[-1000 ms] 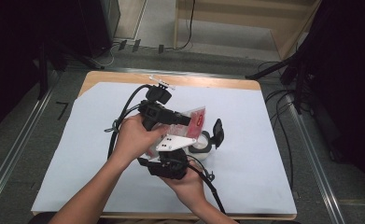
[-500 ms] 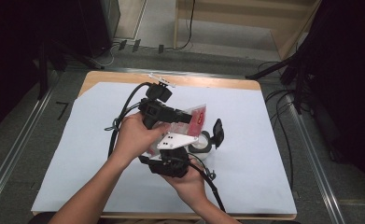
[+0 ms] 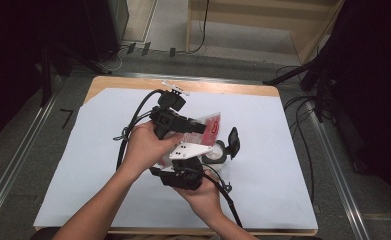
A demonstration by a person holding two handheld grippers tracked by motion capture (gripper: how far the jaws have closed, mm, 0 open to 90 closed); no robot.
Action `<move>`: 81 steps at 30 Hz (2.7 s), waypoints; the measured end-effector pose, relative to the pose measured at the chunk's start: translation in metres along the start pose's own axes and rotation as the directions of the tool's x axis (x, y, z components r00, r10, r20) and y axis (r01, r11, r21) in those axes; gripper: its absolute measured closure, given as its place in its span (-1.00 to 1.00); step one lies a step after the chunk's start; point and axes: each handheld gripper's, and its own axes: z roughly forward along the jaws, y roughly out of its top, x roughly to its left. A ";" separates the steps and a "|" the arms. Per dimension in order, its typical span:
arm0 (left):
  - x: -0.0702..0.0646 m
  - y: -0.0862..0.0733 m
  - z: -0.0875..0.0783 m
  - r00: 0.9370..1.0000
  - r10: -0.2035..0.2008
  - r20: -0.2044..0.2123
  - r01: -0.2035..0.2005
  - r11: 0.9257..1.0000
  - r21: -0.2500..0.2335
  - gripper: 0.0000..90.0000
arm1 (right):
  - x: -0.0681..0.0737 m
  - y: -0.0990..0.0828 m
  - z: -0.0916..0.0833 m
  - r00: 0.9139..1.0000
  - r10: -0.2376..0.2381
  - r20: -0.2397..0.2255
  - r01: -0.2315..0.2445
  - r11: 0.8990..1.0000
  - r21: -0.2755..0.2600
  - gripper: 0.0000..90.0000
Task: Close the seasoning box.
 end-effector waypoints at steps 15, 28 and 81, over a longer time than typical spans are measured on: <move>0.001 0.000 0.000 1.000 -0.004 -0.003 0.004 1.000 0.008 0.60 | -0.001 0.000 -0.001 1.000 0.018 -0.003 -0.018 1.000 -0.003 0.43; 0.000 0.000 0.000 1.000 -0.005 0.005 0.005 1.000 0.006 0.60 | 0.001 0.000 -0.001 1.000 0.013 -0.010 -0.013 1.000 -0.001 0.43; -0.001 -0.005 0.000 1.000 0.000 0.002 0.000 1.000 0.017 0.61 | 0.008 -0.007 0.001 1.000 -0.004 0.004 0.004 1.000 -0.011 0.44</move>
